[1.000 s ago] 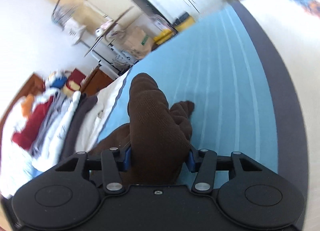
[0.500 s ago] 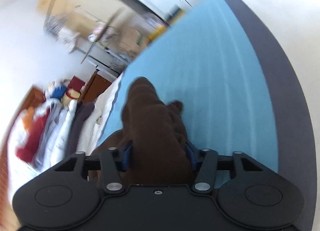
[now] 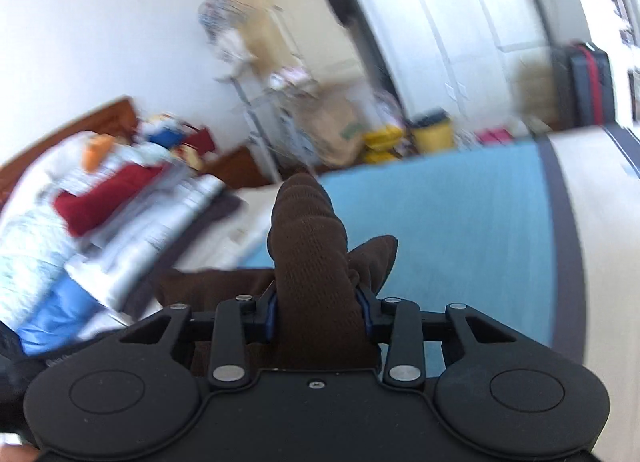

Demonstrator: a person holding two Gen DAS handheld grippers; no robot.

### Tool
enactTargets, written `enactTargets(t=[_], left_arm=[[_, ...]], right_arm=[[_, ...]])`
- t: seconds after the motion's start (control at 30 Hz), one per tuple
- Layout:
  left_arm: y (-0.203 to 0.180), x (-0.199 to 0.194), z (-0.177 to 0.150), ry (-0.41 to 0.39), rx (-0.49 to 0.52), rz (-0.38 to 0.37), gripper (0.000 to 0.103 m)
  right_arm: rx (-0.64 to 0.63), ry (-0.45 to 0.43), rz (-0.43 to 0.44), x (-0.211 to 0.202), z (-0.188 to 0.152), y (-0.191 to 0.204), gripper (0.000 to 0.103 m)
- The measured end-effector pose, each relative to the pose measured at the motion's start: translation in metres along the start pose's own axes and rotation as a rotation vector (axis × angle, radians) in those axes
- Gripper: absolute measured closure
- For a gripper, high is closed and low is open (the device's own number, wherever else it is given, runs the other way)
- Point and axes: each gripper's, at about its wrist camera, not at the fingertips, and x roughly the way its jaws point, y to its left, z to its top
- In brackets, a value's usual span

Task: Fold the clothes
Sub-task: 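Lift the fleece with both grippers and carry it over the clothes stack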

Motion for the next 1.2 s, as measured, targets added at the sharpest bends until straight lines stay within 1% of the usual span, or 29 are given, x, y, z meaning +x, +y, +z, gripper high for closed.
enactTargets(t=[0.1, 0.2, 0.3, 0.37, 0.4, 0.47, 0.5, 0.57, 0.6, 0.63, 0.7, 0.73, 0.77, 0.83, 0.87, 0.93, 0.97, 1.0, 1.07, 1.1, 1.17, 1.2], left_arm=[[0.000, -0.029, 0.020, -0.089, -0.016, -0.004, 0.066], [-0.005, -0.063, 0.048, -0.188, 0.032, 0.042, 0.066], [-0.006, -0.097, 0.081, -0.313, 0.077, 0.099, 0.066], [-0.003, -0.118, 0.112, -0.423, 0.132, 0.145, 0.066], [-0.001, -0.127, 0.128, -0.464, 0.147, 0.157, 0.066], [0.003, -0.143, 0.164, -0.538, 0.173, 0.193, 0.066], [0.004, -0.150, 0.182, -0.571, 0.198, 0.220, 0.066], [0.007, -0.153, 0.224, -0.610, 0.249, 0.273, 0.066], [0.014, -0.152, 0.243, -0.619, 0.239, 0.287, 0.066], [0.025, -0.151, 0.259, -0.620, 0.196, 0.290, 0.066], [0.047, -0.147, 0.293, -0.623, 0.112, 0.297, 0.066], [0.058, -0.143, 0.305, -0.613, 0.089, 0.309, 0.066], [0.068, -0.135, 0.312, -0.588, 0.088, 0.337, 0.065], [0.094, -0.112, 0.318, -0.525, 0.061, 0.411, 0.065], [0.111, -0.100, 0.320, -0.487, 0.031, 0.444, 0.064], [0.147, -0.074, 0.316, -0.425, -0.057, 0.489, 0.060], [0.164, -0.067, 0.310, -0.417, -0.101, 0.492, 0.056], [0.173, -0.067, 0.304, -0.428, -0.128, 0.480, 0.052], [0.180, -0.069, 0.299, -0.455, -0.154, 0.455, 0.051], [0.180, -0.070, 0.301, -0.464, -0.144, 0.450, 0.053], [0.170, -0.071, 0.313, -0.475, -0.080, 0.454, 0.055], [0.165, -0.072, 0.320, -0.479, -0.050, 0.458, 0.055]], right_arm=[[-0.018, -0.030, 0.099, 0.001, 0.022, 0.019, 0.062], [-0.040, -0.053, 0.199, 0.005, 0.045, 0.041, 0.062], [-0.075, -0.051, 0.319, 0.028, 0.075, 0.076, 0.062], [-0.082, -0.077, 0.418, 0.047, 0.098, 0.104, 0.062], [-0.088, -0.098, 0.467, 0.058, 0.110, 0.119, 0.062], [-0.128, -0.126, 0.533, 0.082, 0.135, 0.153, 0.062], [-0.141, -0.130, 0.565, 0.096, 0.148, 0.171, 0.062], [-0.143, -0.131, 0.619, 0.130, 0.177, 0.205, 0.062], [-0.140, -0.133, 0.635, 0.147, 0.190, 0.221, 0.062], [-0.120, -0.123, 0.647, 0.166, 0.203, 0.235, 0.062], [-0.040, -0.054, 0.654, 0.208, 0.220, 0.252, 0.061], [-0.023, -0.017, 0.644, 0.230, 0.224, 0.259, 0.061], [-0.005, 0.020, 0.633, 0.252, 0.228, 0.265, 0.061], [-0.036, 0.094, 0.566, 0.292, 0.217, 0.272, 0.061], [-0.059, 0.131, 0.527, 0.311, 0.208, 0.274, 0.061], [-0.105, 0.205, 0.447, 0.350, 0.191, 0.280, 0.062], [-0.115, 0.233, 0.415, 0.365, 0.181, 0.279, 0.062], [-0.109, 0.243, 0.402, 0.374, 0.171, 0.274, 0.062], [-0.080, 0.229, 0.431, 0.377, 0.160, 0.266, 0.063], [-0.081, 0.218, 0.439, 0.377, 0.161, 0.267, 0.064], [-0.135, 0.172, 0.426, 0.371, 0.173, 0.279, 0.067], [-0.140, 0.145, 0.431, 0.370, 0.186, 0.288, 0.072]])
